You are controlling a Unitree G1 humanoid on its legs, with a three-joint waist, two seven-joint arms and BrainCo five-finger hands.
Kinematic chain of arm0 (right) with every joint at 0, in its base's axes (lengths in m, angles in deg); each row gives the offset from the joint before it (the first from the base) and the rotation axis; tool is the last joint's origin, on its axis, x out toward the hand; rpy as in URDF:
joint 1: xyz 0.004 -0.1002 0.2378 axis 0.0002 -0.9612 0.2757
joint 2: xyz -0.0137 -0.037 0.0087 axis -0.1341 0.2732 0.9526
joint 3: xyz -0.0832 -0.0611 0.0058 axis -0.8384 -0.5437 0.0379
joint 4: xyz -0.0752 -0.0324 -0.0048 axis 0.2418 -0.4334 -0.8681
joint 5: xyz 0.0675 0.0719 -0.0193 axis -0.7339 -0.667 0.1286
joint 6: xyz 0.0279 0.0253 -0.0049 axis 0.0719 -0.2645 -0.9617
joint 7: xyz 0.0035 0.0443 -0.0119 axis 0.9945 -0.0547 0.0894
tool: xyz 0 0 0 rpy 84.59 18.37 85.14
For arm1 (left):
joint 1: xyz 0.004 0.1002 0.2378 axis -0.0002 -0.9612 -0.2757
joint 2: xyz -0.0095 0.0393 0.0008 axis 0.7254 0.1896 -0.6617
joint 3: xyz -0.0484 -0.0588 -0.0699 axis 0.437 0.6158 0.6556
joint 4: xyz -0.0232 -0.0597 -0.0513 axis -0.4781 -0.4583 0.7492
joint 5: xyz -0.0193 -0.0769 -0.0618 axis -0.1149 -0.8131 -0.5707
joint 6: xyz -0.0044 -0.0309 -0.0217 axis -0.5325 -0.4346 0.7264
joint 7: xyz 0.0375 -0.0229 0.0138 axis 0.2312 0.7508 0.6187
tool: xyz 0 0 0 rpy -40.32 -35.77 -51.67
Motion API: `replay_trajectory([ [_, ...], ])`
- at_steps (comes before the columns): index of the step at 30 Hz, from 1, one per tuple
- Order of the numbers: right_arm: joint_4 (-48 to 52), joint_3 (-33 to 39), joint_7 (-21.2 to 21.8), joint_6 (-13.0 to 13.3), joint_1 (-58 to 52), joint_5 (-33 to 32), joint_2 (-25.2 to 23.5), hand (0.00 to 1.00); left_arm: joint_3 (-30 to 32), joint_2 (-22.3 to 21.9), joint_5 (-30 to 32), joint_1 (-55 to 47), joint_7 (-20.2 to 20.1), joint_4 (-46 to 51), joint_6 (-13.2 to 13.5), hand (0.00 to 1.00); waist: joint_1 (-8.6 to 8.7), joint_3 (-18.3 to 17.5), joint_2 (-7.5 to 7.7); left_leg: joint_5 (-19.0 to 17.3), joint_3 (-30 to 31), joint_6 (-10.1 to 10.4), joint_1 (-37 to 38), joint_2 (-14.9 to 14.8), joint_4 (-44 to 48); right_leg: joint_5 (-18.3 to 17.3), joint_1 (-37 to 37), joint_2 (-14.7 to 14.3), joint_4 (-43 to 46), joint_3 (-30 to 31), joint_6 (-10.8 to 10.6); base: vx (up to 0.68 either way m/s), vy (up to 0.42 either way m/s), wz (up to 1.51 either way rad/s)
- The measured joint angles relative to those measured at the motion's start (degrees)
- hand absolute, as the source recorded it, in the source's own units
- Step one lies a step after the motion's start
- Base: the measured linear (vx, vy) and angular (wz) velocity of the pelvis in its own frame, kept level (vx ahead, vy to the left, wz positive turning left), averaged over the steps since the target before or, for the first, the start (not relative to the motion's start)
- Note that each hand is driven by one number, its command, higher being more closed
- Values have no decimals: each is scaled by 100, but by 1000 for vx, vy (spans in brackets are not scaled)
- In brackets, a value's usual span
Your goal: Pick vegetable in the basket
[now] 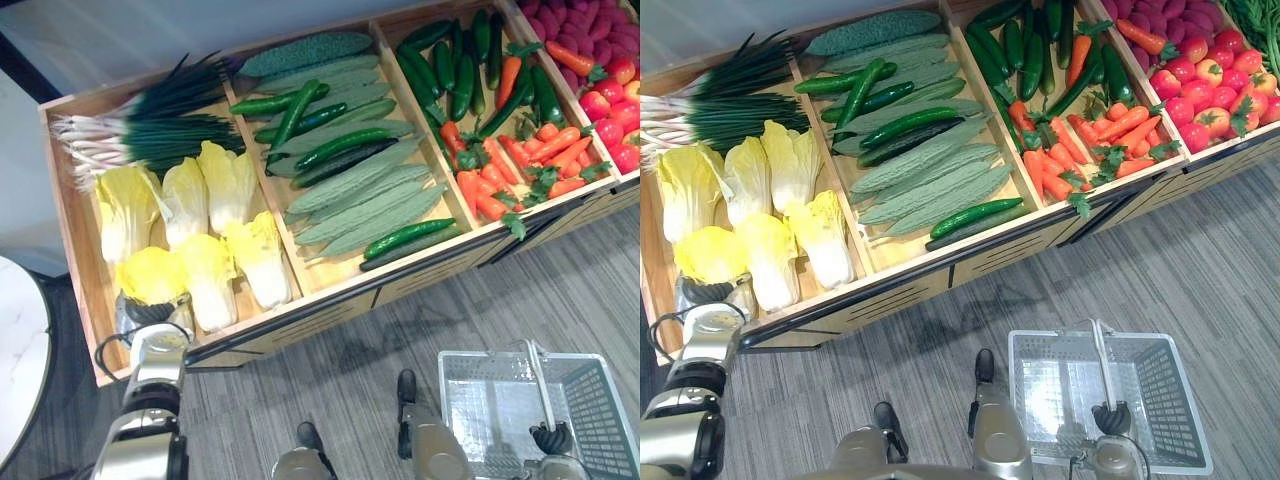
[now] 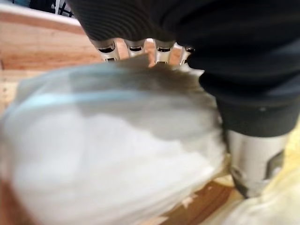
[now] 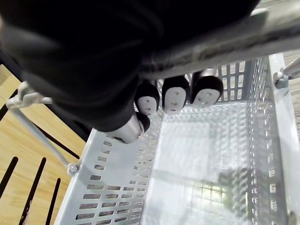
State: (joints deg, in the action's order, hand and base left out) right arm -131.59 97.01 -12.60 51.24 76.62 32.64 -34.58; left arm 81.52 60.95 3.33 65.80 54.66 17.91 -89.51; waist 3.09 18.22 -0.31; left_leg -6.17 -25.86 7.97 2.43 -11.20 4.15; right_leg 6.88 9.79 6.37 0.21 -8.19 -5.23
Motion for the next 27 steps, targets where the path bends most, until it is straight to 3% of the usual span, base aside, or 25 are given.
replay_trajectory([
  [7, -9, -177, -7, 11, 2, 15, 15, 100, -167, -214, -201, -241, 125, -63, 119, 0, 4, -1, -1, 1, 6, -1, 94, 26, -8, 2, -137, 35, -39, -48, -4, -4, -4, 2],
  [8, -10, -181, -7, 13, 1, 17, 15, 100, -169, -243, -227, -243, 132, -63, 120, 100, 3, -1, 0, 1, 7, -1, 109, 32, -9, 3, -157, 42, -45, -53, -5, -24, -3, 6],
  [18, -38, -245, -2, 7, -4, 22, 17, 100, -150, -351, -224, -355, 352, -68, 161, 100, 22, -5, -3, 5, -10, -6, 217, 95, -96, 109, -328, 73, -262, -65, -66, -12, -3, 1],
  [25, -39, -419, 25, -2, 0, 33, 73, 100, -114, -311, -271, -476, 402, -284, 334, 100, 119, -26, 12, 5, -22, -6, 399, 158, -204, 157, -534, 97, -421, -65, -104, 0, 0, 0],
  [27, -39, -438, 25, -1, -2, 32, 72, 100, -75, -318, -529, -495, 444, -285, 410, 100, 134, -56, 25, 5, -23, -6, 401, 170, -206, 161, -539, 108, -431, -65, -110, 0, 0, 0],
])
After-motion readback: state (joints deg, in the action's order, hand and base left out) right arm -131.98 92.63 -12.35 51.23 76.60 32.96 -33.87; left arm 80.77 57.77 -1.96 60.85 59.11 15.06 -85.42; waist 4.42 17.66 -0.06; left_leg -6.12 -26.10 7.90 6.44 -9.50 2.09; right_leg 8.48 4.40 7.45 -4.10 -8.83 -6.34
